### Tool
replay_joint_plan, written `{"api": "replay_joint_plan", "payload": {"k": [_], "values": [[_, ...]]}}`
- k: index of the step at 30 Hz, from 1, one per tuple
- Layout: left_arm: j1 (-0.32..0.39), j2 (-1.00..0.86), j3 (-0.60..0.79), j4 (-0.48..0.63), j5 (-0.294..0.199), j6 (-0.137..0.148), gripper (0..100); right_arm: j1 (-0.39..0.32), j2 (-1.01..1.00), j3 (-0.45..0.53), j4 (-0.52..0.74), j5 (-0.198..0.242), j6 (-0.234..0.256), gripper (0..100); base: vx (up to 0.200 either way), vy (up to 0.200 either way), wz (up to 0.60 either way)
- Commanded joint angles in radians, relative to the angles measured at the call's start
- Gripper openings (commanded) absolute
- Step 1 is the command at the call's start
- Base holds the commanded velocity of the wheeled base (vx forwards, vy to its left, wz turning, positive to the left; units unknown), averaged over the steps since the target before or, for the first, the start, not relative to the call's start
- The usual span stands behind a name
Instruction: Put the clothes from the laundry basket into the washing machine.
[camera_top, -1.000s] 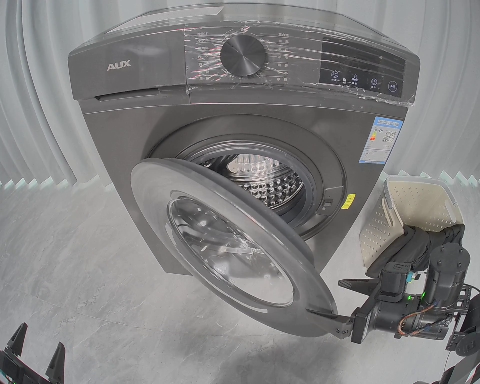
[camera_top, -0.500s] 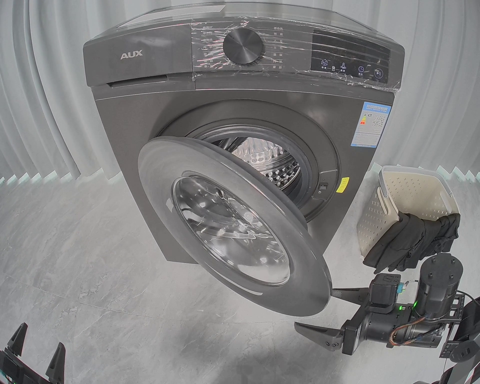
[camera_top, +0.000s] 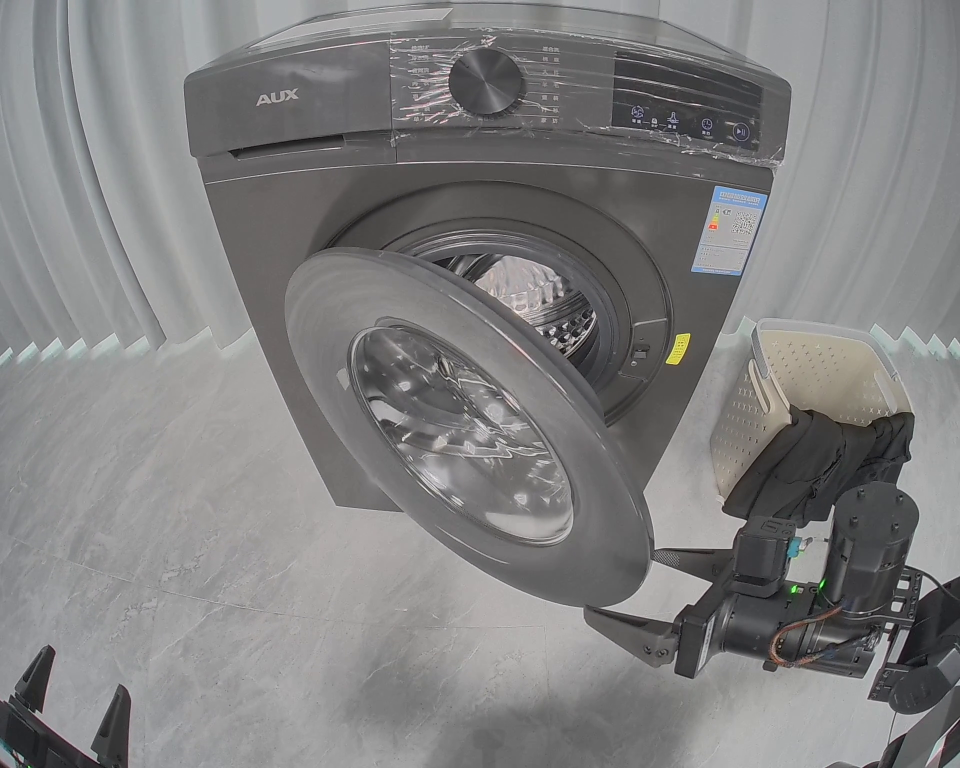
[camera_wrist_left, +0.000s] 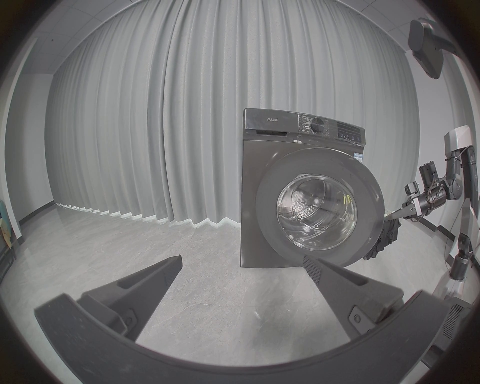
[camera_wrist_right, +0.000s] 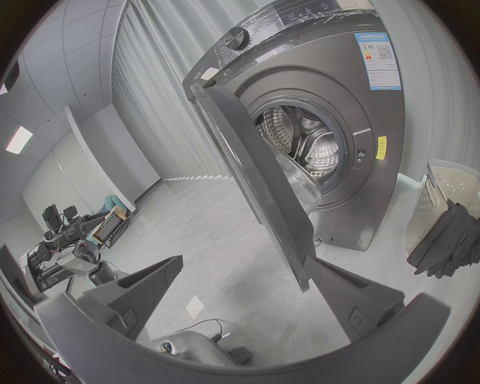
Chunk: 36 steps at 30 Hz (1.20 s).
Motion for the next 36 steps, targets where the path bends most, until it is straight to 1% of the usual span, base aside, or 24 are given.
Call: {"api": "replay_joint_plan", "payload": {"k": [1, 2, 4, 5, 6, 7, 9, 12, 13, 15, 18, 19, 20, 21, 22, 23, 24, 25, 26, 30, 34, 36], "values": [[0.000, -0.015, 0.016, 0.000, 0.000, -0.001, 100, 0.014, 0.044, 0.008, -0.036, 0.002, -0.001, 100, 0.000, 0.000, 0.00], [0.000, -0.015, 0.016, 0.000, 0.000, -0.001, 100, 0.015, 0.046, 0.009, -0.038, 0.002, 0.001, 100, 0.000, 0.000, 0.00], [0.000, -0.015, 0.016, 0.000, 0.000, -0.001, 100, 0.061, 0.044, 0.025, -0.066, 0.010, 0.009, 100, 0.000, 0.000, 0.00], [0.000, -0.015, 0.016, 0.000, 0.000, -0.001, 100, 0.071, 0.044, 0.028, -0.069, 0.010, 0.010, 100, 0.000, 0.000, 0.00], [0.000, -0.015, 0.016, 0.000, 0.000, -0.001, 100, 0.094, 0.043, 0.034, -0.084, 0.010, 0.021, 100, 0.000, 0.000, 0.00], [0.000, -0.015, 0.016, 0.000, 0.000, -0.001, 100, 0.094, 0.043, 0.034, -0.084, 0.010, 0.021, 100, 0.000, 0.000, 0.00], [0.000, -0.015, 0.016, 0.000, 0.000, -0.001, 100, 0.138, 0.037, 0.038, -0.122, 0.008, 0.059, 100, 0.000, 0.000, 0.00], [0.000, -0.015, 0.016, 0.000, 0.000, -0.001, 100, 0.147, 0.020, 0.038, -0.168, 0.001, 0.085, 100, 0.000, 0.000, 0.00], [0.000, -0.015, 0.016, 0.000, 0.000, -0.001, 100, 0.147, 0.020, 0.038, -0.168, 0.001, 0.085, 100, 0.000, 0.000, 0.00], [0.000, -0.015, 0.016, 0.000, 0.000, -0.001, 100, 0.133, 0.008, 0.038, -0.217, -0.001, 0.088, 100, 0.000, 0.000, 0.00], [0.000, -0.015, 0.016, 0.000, 0.000, -0.001, 100, 0.103, 0.005, 0.023, -0.240, -0.004, 0.088, 100, 0.000, 0.000, 0.00], [0.000, -0.015, 0.016, 0.000, 0.000, -0.001, 100, 0.055, 0.006, 0.008, -0.247, -0.002, 0.088, 100, 0.000, 0.000, 0.00], [0.000, -0.015, 0.018, 0.000, 0.000, -0.001, 100, 0.025, 0.006, -0.008, -0.248, -0.001, 0.088, 100, 0.000, 0.000, 0.00], [0.000, -0.015, 0.016, 0.000, 0.000, -0.001, 100, 0.015, 0.006, -0.015, -0.247, -0.001, 0.088, 100, 0.000, 0.000, 0.00], [0.000, -0.015, 0.016, 0.000, 0.000, -0.001, 100, -0.035, 0.014, -0.052, -0.247, -0.002, 0.090, 100, 0.000, 0.000, 0.00], [0.000, -0.015, 0.016, 0.000, 0.000, -0.001, 100, -0.057, 0.015, -0.067, -0.242, -0.002, 0.093, 100, 0.000, 0.000, 0.00], [0.000, -0.015, 0.016, 0.000, 0.000, -0.001, 100, -0.063, 0.015, -0.072, -0.239, -0.002, 0.093, 100, 0.000, 0.000, 0.00], [0.000, -0.015, 0.016, 0.000, 0.000, 0.000, 100, -0.094, 0.020, -0.081, -0.236, -0.002, 0.098, 100, 0.000, 0.000, 0.00], [0.000, -0.015, 0.016, 0.000, 0.000, -0.001, 100, -0.107, 0.032, -0.084, -0.230, -0.002, 0.098, 100, 0.000, 0.000, 0.00], [0.000, -0.015, 0.016, 0.000, 0.000, -0.001, 100, -0.121, 0.112, -0.078, -0.239, -0.005, 0.099, 100, 0.000, 0.000, 0.00], [0.000, -0.015, 0.016, 0.000, 0.000, -0.001, 100, -0.121, 0.212, -0.090, -0.253, -0.067, 0.095, 100, 0.000, 0.000, 0.00], [0.000, -0.015, 0.016, 0.000, 0.000, -0.001, 100, -0.114, 0.239, -0.087, -0.270, -0.071, 0.095, 100, 0.000, 0.000, 0.00]]}}
